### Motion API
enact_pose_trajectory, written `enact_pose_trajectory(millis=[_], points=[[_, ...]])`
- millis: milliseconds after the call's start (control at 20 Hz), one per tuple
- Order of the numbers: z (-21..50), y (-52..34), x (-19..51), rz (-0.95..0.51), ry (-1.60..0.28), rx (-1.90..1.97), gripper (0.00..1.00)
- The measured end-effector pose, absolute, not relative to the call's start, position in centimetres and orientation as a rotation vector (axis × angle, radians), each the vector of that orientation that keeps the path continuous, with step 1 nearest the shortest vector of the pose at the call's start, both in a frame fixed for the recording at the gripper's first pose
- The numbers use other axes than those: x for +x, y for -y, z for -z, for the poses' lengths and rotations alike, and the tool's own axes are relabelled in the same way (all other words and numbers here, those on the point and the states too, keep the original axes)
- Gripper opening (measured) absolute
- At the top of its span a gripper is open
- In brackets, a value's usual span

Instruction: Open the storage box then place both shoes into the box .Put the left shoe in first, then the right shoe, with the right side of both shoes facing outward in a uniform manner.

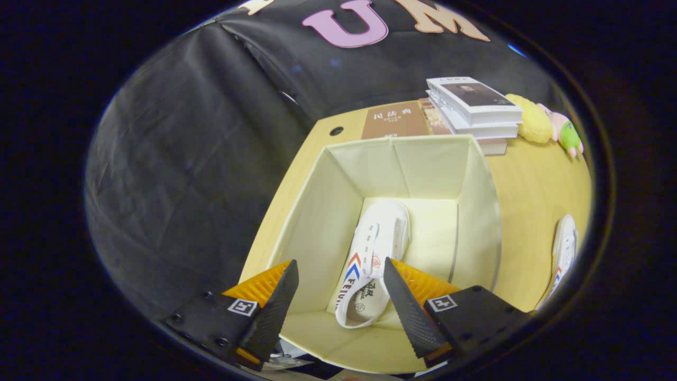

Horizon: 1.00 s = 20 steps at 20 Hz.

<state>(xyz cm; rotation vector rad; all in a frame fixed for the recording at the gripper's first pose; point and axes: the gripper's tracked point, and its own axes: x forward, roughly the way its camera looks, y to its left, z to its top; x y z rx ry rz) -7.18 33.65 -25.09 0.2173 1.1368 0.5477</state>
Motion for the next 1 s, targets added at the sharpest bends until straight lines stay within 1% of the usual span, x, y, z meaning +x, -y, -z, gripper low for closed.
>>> enact_pose_trajectory(millis=[150,300,650,1000], points=[[22.3,-31.6,-6.3,-0.578,-1.054,0.223,1.00],[20.5,-27.7,-5.0,-0.561,-0.988,0.223,1.00],[19.8,-16.0,-2.8,-0.431,-0.925,0.169,1.00],[21.8,-4.3,-1.4,-0.293,-0.917,0.126,1.00]])
